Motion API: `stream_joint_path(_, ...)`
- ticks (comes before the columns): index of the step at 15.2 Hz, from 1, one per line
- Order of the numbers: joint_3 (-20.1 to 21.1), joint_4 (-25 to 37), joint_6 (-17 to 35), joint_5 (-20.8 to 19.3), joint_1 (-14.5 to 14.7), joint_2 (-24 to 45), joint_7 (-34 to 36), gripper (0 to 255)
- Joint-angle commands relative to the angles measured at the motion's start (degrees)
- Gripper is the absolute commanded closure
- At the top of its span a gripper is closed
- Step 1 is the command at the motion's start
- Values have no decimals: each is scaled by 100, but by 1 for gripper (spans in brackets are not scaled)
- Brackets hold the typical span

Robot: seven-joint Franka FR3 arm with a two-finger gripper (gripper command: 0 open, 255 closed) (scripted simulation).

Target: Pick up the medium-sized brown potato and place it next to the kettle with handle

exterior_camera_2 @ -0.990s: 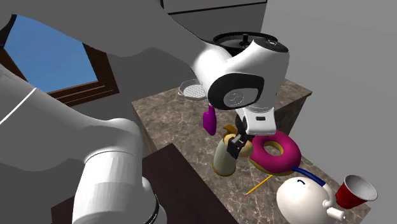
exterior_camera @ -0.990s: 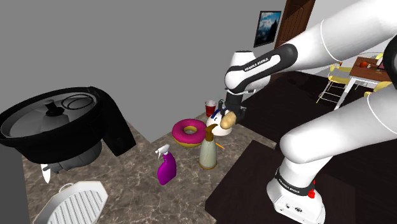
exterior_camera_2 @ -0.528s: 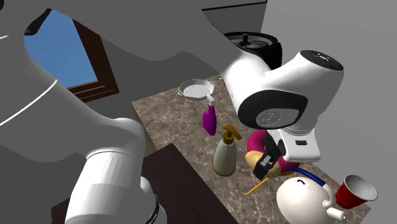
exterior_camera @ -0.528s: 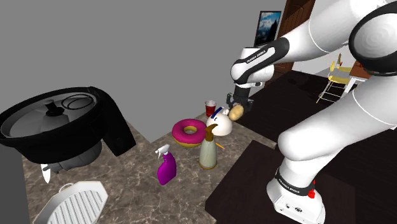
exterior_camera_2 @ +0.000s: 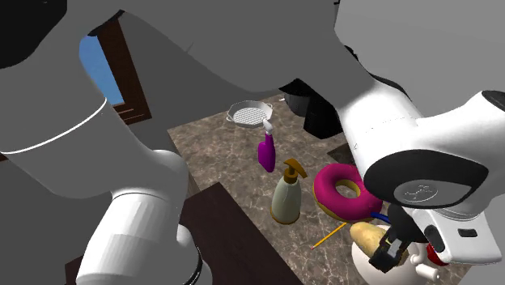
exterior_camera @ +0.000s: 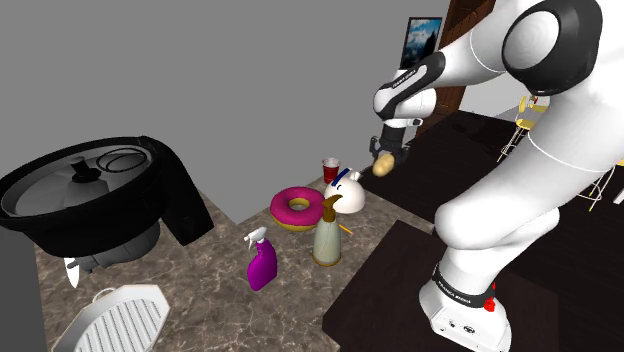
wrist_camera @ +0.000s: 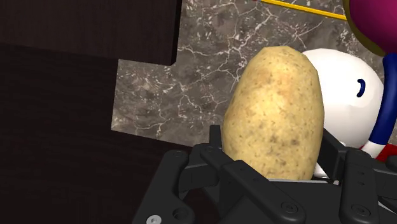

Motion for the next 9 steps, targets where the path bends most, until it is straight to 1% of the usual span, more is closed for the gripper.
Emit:
stream_joint_path(1,-153,313,-28,-33,-106,295,-242,255)
stream_joint_path(3,-265,595,-65,-38,-185,548,-430,255)
stream_joint_path(9,-268,405,423,14,-179,849,-483,255)
